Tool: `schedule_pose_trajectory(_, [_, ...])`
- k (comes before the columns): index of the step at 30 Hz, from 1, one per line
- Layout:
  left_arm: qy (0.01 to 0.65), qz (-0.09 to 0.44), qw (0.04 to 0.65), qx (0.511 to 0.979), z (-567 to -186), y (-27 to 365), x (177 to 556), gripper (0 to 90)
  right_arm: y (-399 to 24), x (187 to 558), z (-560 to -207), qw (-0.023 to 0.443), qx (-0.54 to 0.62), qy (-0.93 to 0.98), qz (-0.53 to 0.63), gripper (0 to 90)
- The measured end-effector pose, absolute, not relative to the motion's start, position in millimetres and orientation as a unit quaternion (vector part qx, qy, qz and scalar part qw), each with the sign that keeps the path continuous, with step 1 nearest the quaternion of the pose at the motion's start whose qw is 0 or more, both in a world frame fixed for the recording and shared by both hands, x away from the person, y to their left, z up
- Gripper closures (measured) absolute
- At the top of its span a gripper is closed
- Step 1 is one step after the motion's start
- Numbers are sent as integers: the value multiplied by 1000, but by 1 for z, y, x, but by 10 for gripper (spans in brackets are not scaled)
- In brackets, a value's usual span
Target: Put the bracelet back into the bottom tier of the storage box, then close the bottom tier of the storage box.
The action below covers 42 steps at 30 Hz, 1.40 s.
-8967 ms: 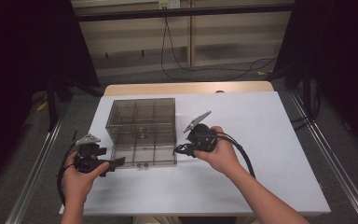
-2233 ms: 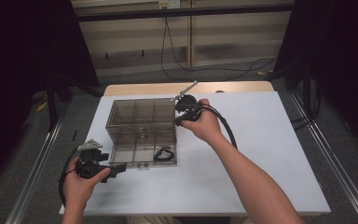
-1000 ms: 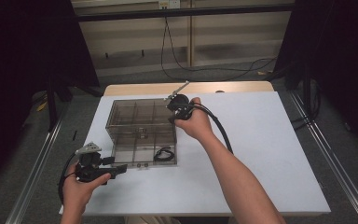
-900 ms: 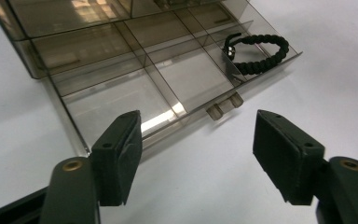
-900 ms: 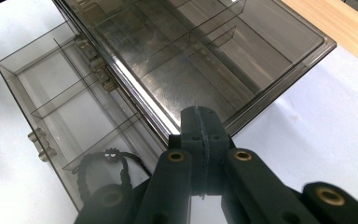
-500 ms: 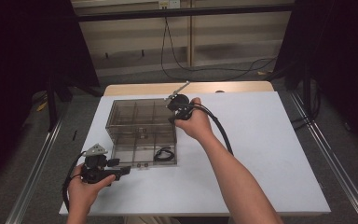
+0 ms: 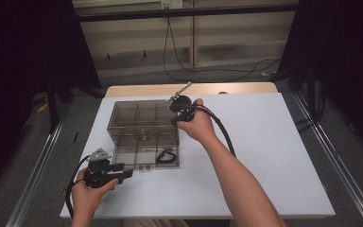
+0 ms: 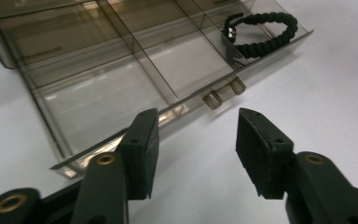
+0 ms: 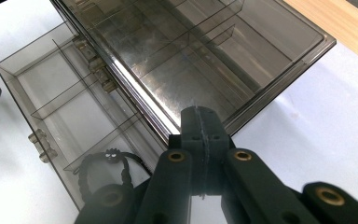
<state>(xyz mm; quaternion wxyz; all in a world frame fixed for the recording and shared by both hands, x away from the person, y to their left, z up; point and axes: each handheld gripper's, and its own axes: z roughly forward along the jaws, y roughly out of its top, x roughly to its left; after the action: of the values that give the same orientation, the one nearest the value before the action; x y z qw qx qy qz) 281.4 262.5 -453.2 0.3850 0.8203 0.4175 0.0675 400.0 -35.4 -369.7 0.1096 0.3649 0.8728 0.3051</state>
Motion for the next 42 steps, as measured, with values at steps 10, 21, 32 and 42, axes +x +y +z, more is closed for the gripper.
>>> schedule_pose_trajectory(10, [415,63,379,825,-457,255,283,647,-35,399,-370,115,363,873,305,900])
schedule_pose_trajectory(21, [412,60,374,829,-458,252,284,721,-34,399,-369,114,366,873,302,900])
schedule_pose_trajectory(32, [416,61,371,828,-459,249,287,761,-34,400,-369,115,361,876,299,900])
schedule_pose_trajectory(42, [416,63,363,832,-462,245,289,782,-34,400,-369,115,360,876,299,900])
